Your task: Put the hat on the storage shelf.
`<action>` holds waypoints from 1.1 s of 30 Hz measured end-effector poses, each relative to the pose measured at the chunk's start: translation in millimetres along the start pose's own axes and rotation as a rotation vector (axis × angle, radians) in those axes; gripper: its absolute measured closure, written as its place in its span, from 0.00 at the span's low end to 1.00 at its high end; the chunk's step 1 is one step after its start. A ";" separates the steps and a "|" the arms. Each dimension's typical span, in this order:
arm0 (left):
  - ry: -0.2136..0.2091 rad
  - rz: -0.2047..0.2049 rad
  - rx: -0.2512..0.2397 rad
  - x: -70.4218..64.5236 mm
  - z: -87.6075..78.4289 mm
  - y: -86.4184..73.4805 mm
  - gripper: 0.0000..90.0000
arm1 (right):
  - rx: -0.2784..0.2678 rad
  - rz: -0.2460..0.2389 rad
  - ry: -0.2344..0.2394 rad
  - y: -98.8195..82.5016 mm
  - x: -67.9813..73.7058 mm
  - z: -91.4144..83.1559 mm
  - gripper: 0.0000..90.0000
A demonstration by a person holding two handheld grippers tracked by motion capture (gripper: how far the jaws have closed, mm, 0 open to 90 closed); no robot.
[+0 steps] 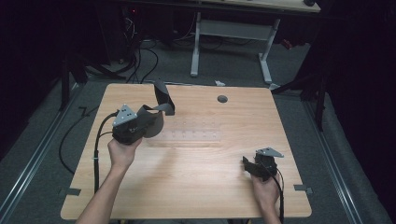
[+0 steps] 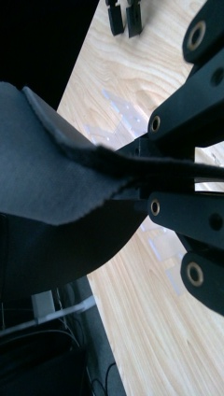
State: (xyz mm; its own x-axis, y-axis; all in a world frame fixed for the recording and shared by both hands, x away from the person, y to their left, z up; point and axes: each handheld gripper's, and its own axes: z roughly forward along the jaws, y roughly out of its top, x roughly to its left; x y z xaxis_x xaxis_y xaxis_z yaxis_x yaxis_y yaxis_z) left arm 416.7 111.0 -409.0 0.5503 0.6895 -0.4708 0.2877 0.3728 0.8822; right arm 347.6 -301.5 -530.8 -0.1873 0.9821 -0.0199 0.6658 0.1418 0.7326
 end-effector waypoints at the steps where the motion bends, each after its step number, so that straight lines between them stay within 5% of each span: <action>1: 0.004 0.010 -0.007 1.0 0.9 0.2 0.96 | 0.000 0.000 0.001 0.0 0.0 0.0 0.45; 12: 0.053 0.019 -0.008 20.9 14.3 -3.2 0.96 | 0.002 0.002 0.004 0.1 0.4 0.0 0.45; 18: 0.072 0.058 0.015 26.4 19.7 -9.7 0.95 | 0.002 0.002 0.004 0.1 0.4 0.0 0.44; 33: 0.100 0.061 -0.015 34.5 22.6 -11.9 0.95 | 0.003 0.000 0.005 0.2 0.5 0.0 0.44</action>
State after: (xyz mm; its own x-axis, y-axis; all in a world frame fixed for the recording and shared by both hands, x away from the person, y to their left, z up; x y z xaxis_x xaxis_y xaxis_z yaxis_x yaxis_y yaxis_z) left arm 449.9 116.3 -435.6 0.4851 0.7694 -0.4155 0.2437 0.3374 0.9093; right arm 347.6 -300.9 -530.7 -0.1907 0.9815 -0.0165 0.6680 0.1421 0.7305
